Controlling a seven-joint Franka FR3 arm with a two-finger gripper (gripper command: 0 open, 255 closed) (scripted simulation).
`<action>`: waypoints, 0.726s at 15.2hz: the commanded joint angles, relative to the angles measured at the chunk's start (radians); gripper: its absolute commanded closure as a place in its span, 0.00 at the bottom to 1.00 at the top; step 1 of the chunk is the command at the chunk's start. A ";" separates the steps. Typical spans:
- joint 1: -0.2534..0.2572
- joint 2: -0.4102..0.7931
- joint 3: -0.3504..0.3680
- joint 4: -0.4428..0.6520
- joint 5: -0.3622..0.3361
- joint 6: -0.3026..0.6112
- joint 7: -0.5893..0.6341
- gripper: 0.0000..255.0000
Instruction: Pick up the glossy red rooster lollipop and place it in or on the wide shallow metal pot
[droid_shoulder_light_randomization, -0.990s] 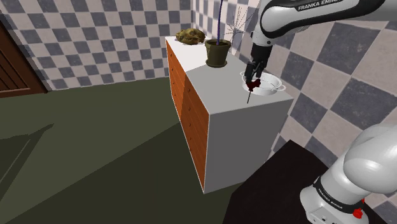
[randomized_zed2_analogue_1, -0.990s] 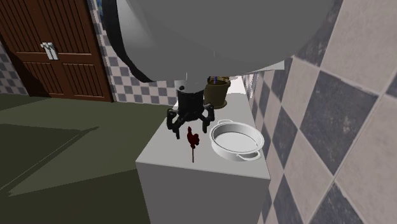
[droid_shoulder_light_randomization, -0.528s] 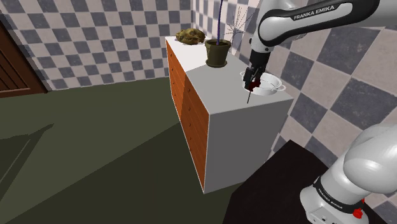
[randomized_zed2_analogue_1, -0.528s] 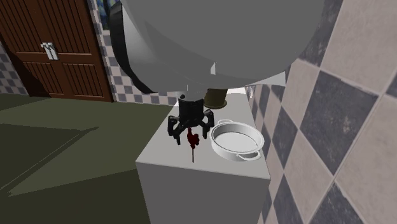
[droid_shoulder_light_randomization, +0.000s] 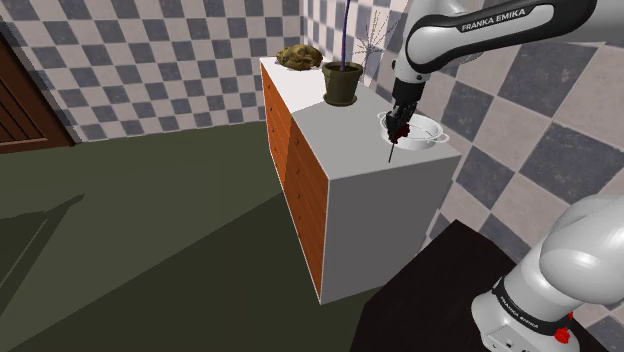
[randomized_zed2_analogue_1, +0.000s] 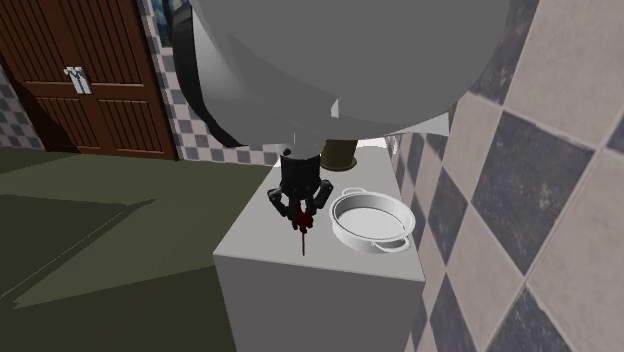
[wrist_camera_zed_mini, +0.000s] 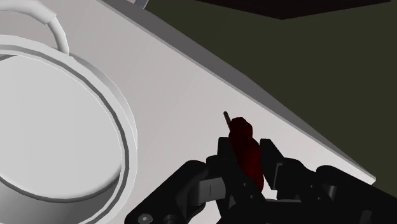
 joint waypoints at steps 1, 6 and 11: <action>0.000 0.000 0.000 0.000 0.000 0.000 0.000 1.00; 0.000 0.000 0.000 0.000 0.000 0.000 0.000 1.00; 0.000 -0.011 0.001 0.057 0.000 -0.068 0.000 1.00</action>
